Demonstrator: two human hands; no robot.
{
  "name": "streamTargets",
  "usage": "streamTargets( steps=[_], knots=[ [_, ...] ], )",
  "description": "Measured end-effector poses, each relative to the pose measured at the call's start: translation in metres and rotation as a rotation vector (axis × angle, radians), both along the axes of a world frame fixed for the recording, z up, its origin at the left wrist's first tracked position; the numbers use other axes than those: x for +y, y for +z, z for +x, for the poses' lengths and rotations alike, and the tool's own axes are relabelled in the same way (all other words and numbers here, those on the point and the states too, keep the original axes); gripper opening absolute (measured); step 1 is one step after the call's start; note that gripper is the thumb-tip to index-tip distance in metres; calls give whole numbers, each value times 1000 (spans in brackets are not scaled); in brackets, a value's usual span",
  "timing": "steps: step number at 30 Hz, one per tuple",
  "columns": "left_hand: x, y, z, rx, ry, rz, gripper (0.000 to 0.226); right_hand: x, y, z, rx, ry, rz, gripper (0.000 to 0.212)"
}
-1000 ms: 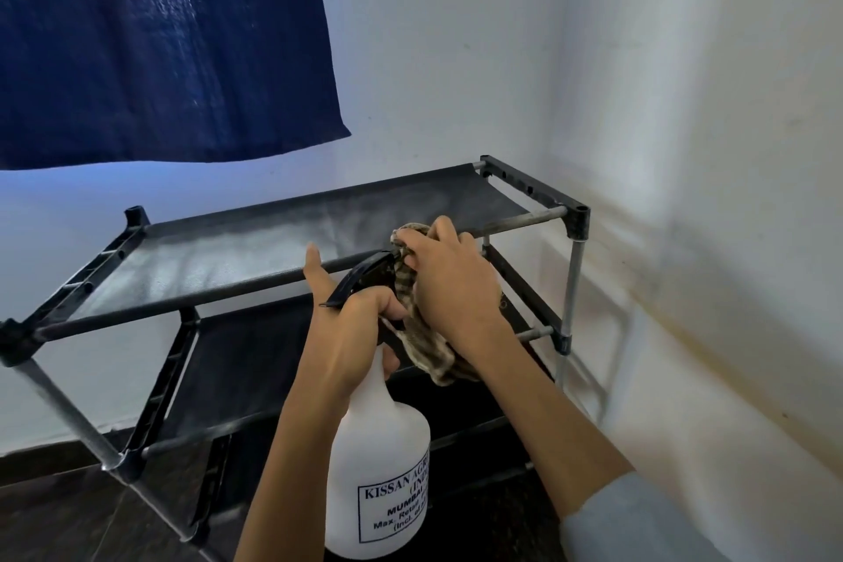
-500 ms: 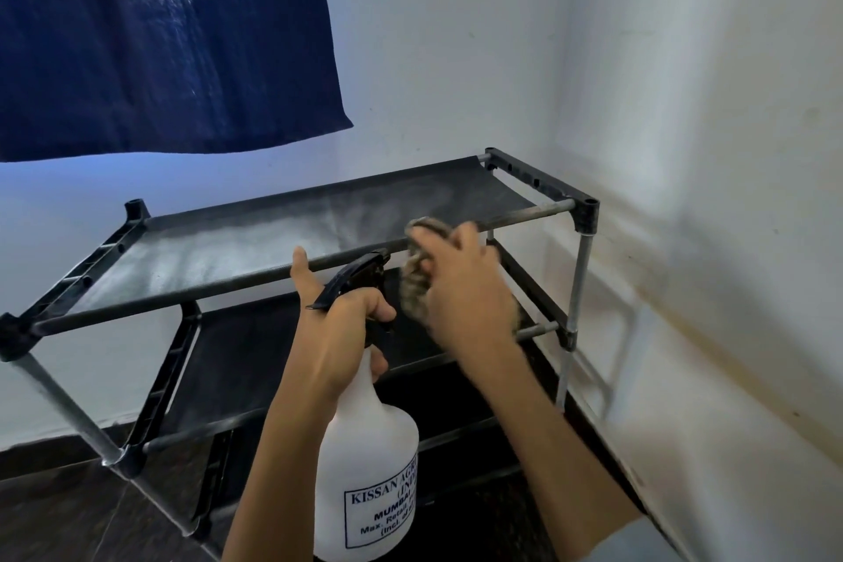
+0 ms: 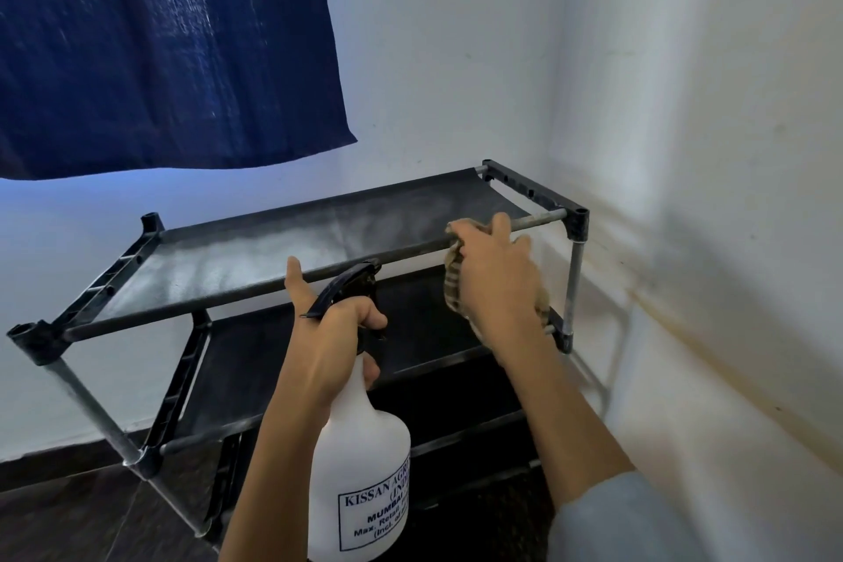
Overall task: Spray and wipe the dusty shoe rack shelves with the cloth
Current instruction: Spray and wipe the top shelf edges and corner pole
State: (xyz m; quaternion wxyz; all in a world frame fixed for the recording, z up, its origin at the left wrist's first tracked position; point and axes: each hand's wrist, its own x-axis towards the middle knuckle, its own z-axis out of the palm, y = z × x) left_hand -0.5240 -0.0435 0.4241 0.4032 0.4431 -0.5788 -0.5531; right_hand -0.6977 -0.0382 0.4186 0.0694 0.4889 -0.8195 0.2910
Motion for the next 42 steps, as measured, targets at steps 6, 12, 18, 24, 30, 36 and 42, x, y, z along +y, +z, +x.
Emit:
streamTargets(
  steps=[6, 12, 18, 24, 30, 36, 42],
  knots=[
    [5, 1, -3, 13, -20, -66, 101, -6, -23, 47, 103, 345, -50, 48],
    [5, 3, -2, -14, -44, -4, 102, -19, -74, -4, 166, -46, -332, 82],
    [3, -1, -6, -34, -49, 12, 102, -34, -99, 14, 349, 29, -411, 98],
    [-3, -1, -1, -47, -44, 17, 102, -39, -113, -1, 440, -3, -435, 96],
    [-9, 1, 4, -54, -25, 10, 103, -35, -90, -15, 229, -61, -832, 53],
    [-2, 3, -1, -36, -38, -5, 103, -66, -45, 36, 328, 220, -589, 48],
    [0, -3, -2, -41, -57, 27, 103, -71, -44, -25, 688, 324, -555, 43]
  ],
)
